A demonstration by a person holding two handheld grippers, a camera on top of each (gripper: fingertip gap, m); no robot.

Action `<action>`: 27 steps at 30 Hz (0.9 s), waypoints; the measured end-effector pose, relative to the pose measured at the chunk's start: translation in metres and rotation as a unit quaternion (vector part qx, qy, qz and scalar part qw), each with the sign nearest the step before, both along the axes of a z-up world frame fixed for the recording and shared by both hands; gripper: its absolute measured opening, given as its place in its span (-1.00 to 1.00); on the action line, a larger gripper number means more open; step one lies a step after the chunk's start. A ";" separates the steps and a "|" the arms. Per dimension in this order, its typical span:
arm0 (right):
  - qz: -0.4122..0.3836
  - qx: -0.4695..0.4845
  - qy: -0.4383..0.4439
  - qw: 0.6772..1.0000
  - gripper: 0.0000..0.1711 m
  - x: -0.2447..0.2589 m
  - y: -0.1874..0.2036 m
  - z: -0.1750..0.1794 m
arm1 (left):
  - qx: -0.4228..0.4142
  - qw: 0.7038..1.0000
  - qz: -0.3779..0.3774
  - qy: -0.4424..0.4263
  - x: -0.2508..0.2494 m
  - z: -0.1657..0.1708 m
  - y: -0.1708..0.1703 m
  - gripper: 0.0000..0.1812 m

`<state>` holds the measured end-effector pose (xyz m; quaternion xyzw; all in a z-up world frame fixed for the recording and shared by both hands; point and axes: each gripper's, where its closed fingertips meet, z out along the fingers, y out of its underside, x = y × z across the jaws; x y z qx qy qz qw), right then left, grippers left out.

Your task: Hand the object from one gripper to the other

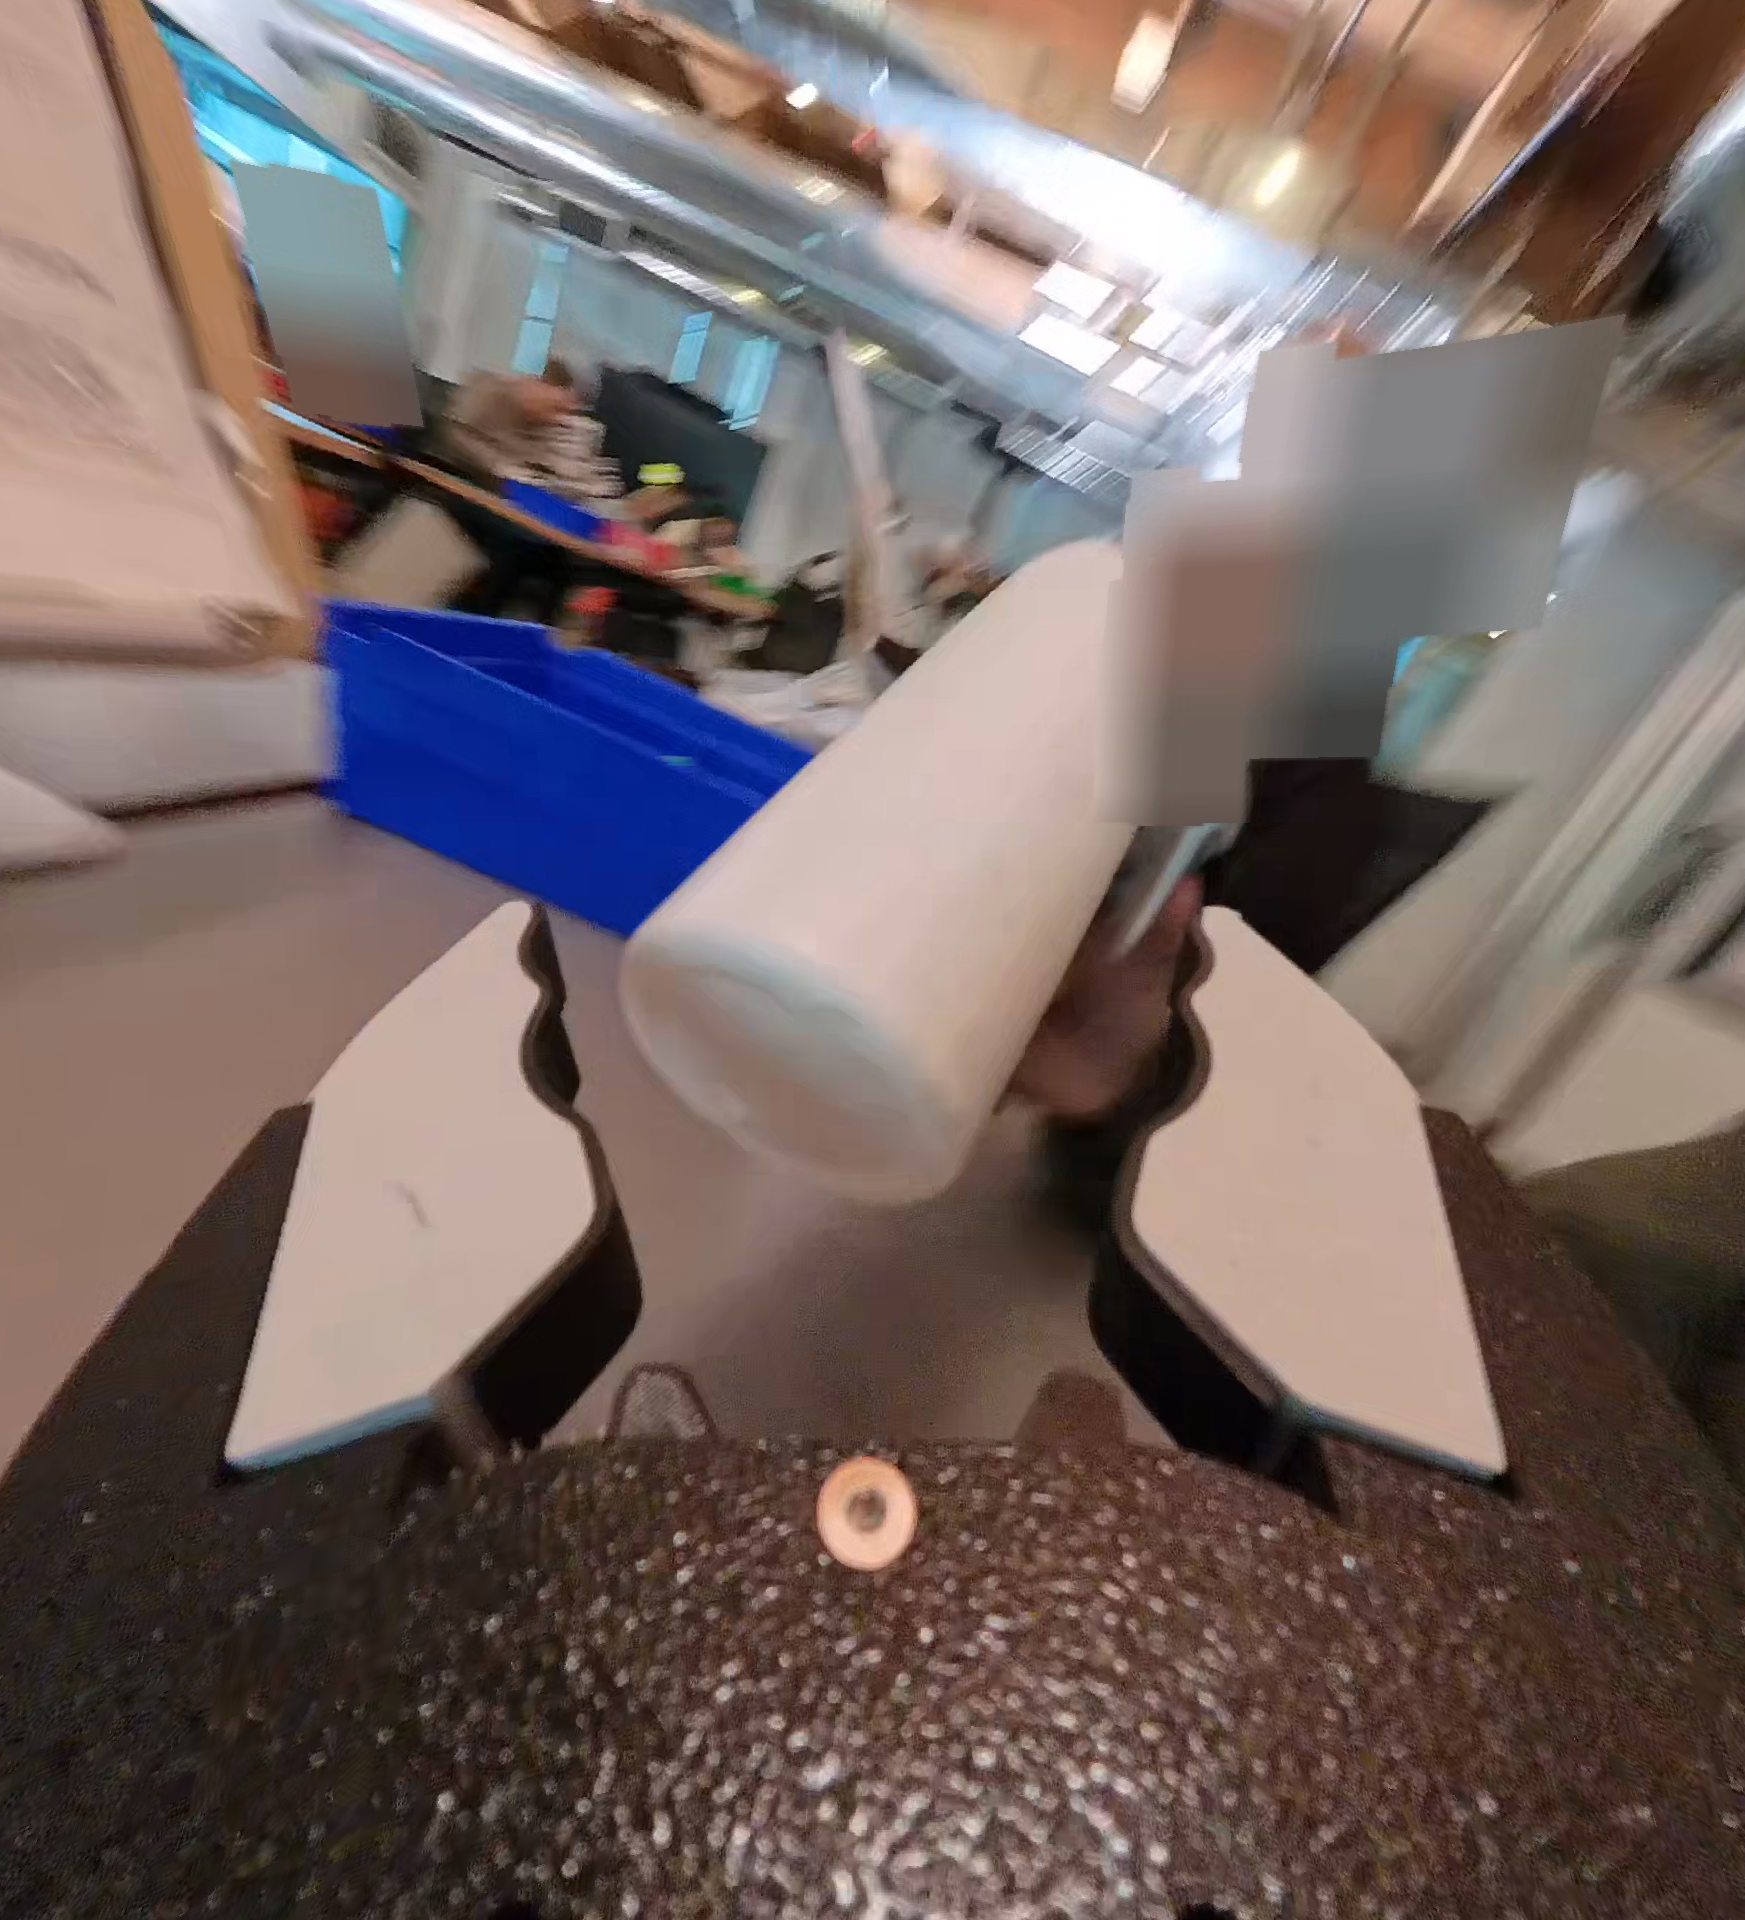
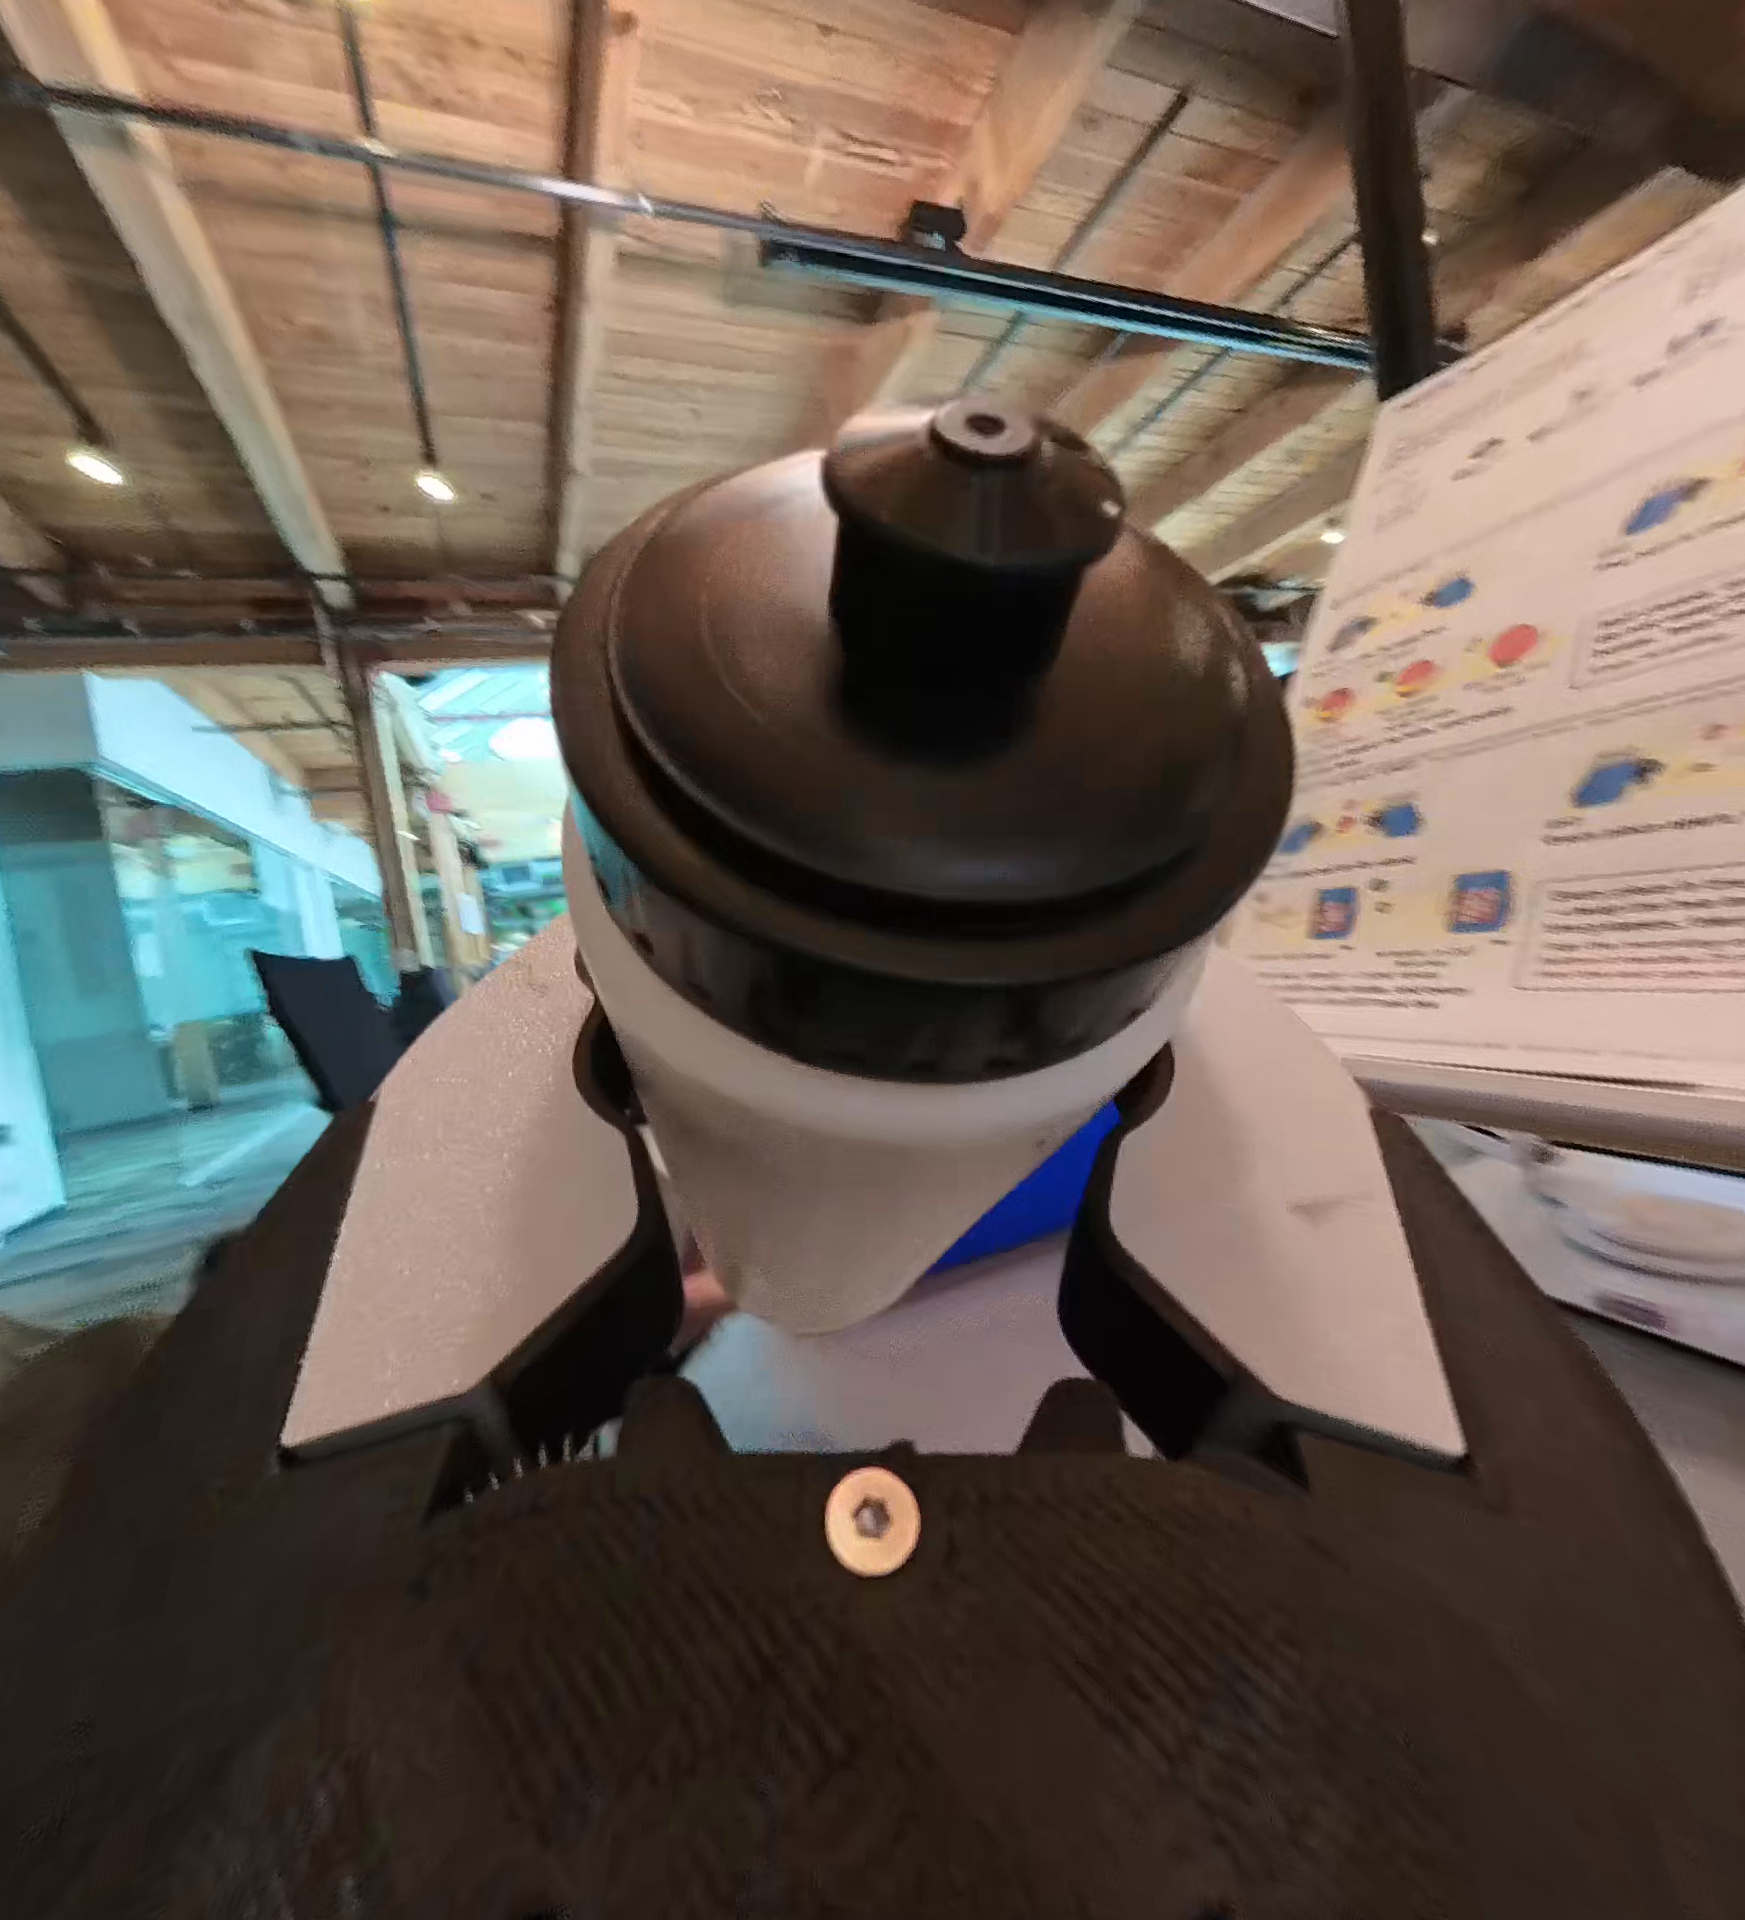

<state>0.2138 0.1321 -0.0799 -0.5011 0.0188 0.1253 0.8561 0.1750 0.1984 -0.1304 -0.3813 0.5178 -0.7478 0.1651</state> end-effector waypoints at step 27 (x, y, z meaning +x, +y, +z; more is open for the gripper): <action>0.142 -0.088 0.011 0.986 0.12 -0.038 0.019 -0.021 | 0.216 0.972 -0.090 -0.035 -0.017 -0.035 -0.052 -0.09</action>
